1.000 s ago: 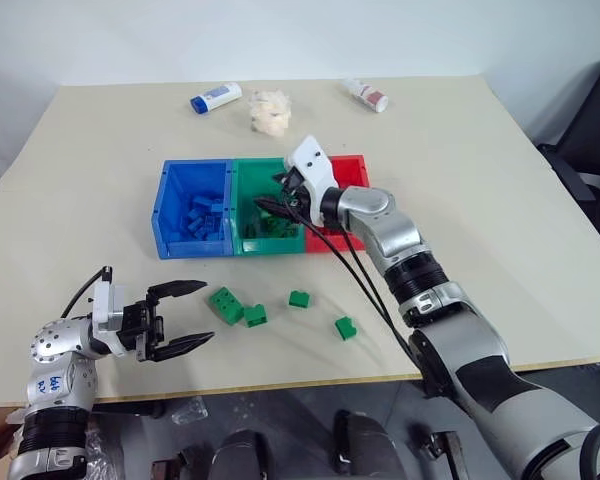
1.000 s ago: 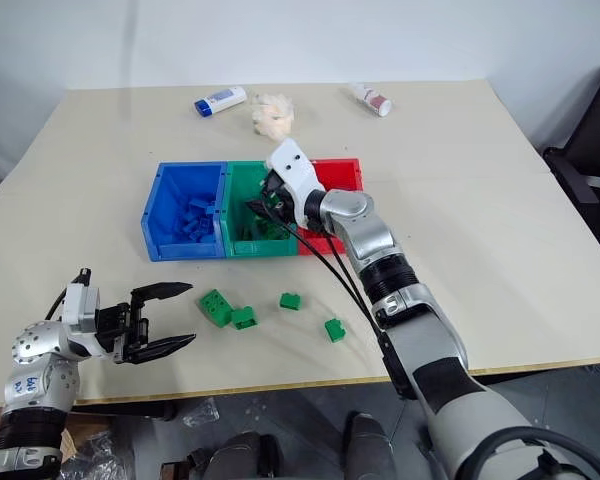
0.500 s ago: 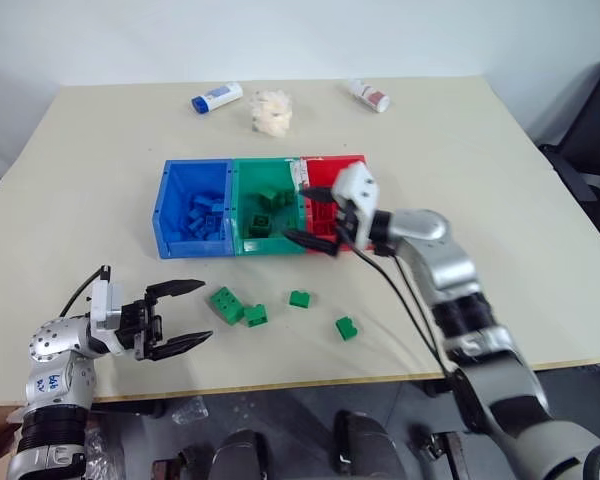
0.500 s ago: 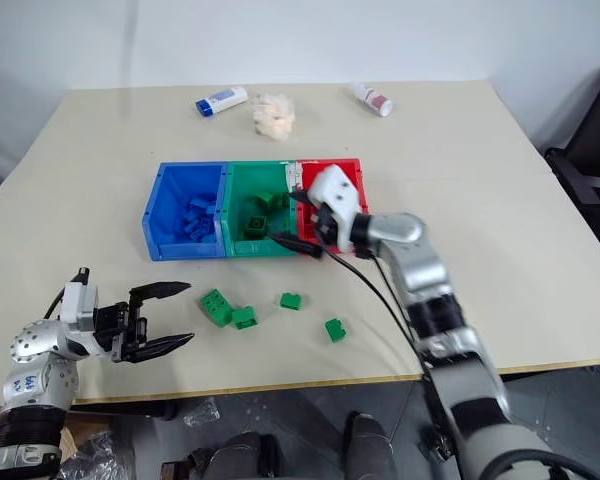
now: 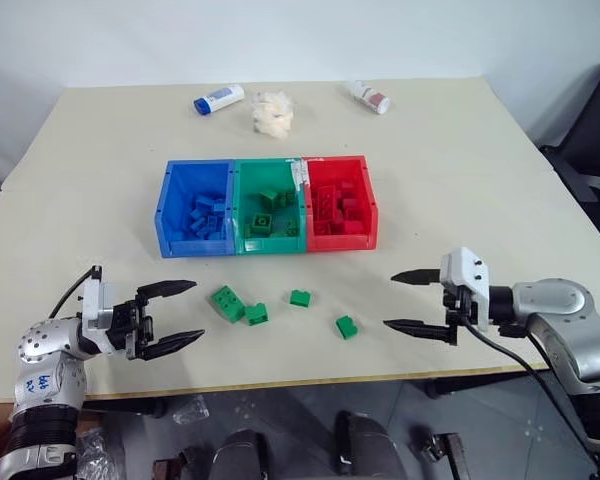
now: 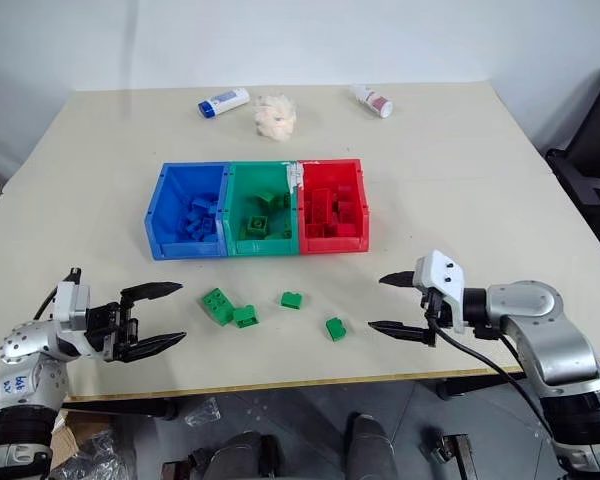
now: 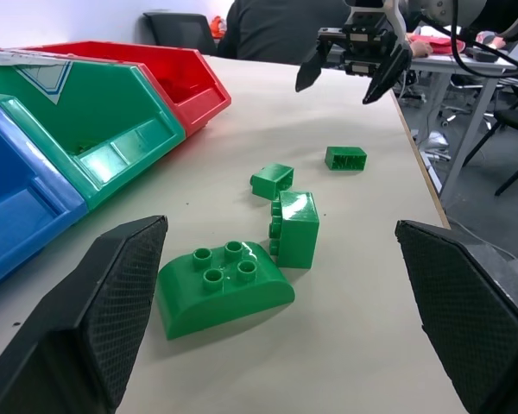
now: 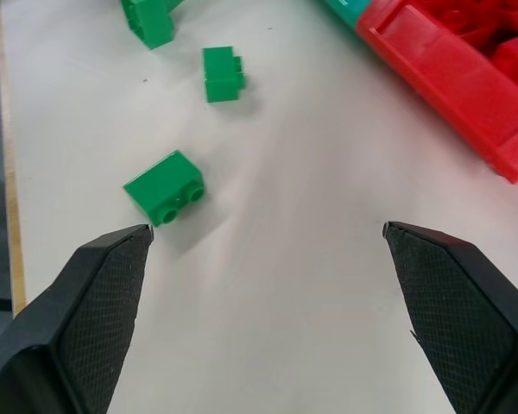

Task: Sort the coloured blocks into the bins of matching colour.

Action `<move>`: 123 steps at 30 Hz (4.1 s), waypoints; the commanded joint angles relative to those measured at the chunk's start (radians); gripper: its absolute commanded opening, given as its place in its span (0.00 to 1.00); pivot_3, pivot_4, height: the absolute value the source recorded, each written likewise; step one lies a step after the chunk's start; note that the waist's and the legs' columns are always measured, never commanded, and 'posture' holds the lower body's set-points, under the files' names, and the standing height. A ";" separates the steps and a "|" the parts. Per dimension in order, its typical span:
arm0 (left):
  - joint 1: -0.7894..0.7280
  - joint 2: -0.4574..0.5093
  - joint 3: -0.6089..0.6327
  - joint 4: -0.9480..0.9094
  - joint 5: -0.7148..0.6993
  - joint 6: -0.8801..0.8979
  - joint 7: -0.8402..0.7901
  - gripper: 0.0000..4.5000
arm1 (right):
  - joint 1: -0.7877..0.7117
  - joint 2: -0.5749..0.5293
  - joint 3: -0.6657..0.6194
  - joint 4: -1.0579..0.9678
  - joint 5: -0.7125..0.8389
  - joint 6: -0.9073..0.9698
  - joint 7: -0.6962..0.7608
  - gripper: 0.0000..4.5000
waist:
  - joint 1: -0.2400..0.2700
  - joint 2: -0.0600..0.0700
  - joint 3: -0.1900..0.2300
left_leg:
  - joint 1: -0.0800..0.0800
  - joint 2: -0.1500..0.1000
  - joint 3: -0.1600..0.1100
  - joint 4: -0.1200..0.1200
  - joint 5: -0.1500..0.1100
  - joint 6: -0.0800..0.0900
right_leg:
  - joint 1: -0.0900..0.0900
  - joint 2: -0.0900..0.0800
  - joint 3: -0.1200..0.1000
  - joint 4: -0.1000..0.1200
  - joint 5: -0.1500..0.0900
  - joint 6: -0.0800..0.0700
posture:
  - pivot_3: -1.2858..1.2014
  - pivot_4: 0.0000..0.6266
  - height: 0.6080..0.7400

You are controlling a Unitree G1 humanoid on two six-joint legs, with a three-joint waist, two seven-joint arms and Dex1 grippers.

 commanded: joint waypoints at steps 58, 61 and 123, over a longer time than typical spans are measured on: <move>0.082 -0.043 0.000 -0.116 0.021 -0.048 0.096 1.00 | -0.826 0.608 0.218 0.800 -0.306 -0.254 -0.345 0.94 | -0.026 0.000 0.000 | -0.002 0.000 0.001 -0.001 0.000 0.000 | -0.001 0.000 -0.001 0.001 0.000 0.000 | 0.52 0.24 1.00; 0.111 -0.035 0.010 -0.150 0.016 -0.038 0.113 1.00 | -0.805 0.587 0.213 0.762 -0.297 -0.257 -0.307 0.99 | -0.033 0.000 0.000 | -0.001 0.000 0.001 -0.001 0.000 0.000 | -0.001 0.000 0.000 0.001 0.000 0.000 | 0.52 0.24 1.00; 0.277 -0.017 -0.028 -0.323 0.061 0.017 0.194 1.00 | -0.082 0.013 0.176 0.083 -0.086 -0.131 0.150 0.99 | 0.009 0.000 0.000 | 0.000 0.001 0.001 0.001 -0.001 0.000 | 0.000 0.000 -0.001 0.000 0.000 -0.001 | 0.52 0.24 1.00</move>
